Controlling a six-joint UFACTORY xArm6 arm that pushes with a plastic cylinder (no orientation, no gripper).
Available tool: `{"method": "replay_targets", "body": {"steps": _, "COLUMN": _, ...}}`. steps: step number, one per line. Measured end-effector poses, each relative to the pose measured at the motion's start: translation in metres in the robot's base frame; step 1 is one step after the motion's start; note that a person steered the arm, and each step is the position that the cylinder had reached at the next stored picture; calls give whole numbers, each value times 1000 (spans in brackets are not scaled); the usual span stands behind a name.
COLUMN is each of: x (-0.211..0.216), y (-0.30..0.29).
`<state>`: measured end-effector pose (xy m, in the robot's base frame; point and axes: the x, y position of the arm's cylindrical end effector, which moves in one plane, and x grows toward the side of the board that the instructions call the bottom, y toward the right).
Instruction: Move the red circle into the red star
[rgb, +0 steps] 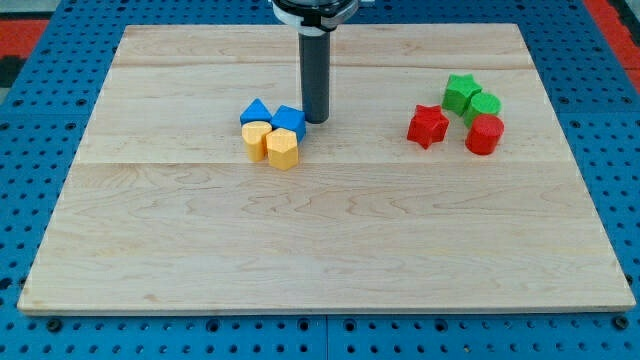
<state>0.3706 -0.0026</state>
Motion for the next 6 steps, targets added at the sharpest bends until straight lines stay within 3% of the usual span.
{"method": "replay_targets", "body": {"steps": 3, "x": 80, "y": 188}}
{"method": "replay_targets", "body": {"steps": 4, "x": 75, "y": 252}}
{"method": "replay_targets", "body": {"steps": 6, "x": 37, "y": 230}}
